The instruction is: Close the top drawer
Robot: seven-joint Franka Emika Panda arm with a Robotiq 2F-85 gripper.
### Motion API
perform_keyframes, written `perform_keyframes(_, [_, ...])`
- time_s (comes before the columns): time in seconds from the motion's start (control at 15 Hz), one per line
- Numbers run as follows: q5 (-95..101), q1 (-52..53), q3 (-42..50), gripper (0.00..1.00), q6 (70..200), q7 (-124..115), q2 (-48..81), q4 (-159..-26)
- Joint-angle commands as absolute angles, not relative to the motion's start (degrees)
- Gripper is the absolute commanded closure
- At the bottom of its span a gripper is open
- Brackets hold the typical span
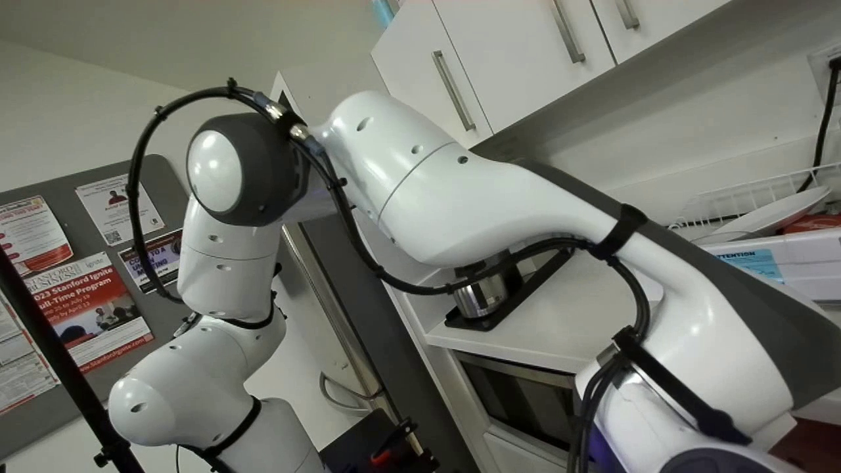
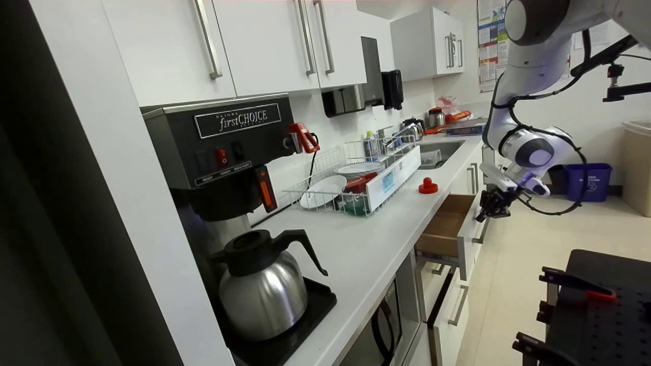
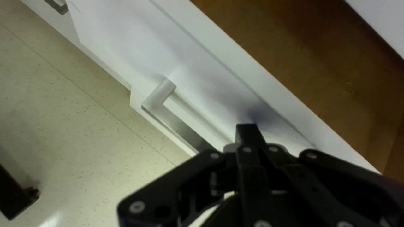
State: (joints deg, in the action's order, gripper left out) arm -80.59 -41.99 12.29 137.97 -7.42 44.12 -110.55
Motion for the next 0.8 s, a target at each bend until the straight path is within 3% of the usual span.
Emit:
perform_keyframes(0.0, [-83.7,-39.4,12.2,1.0,135.6,-11.4,48.7,-102.3])
perform_keyframes(0.53, [-83.5,-38.9,12.6,1.0,130.6,-14.9,56.2,-89.4])
perform_keyframes(0.73, [-81.5,-37.1,13.7,1.0,128.8,-7.9,46.3,-102.2])
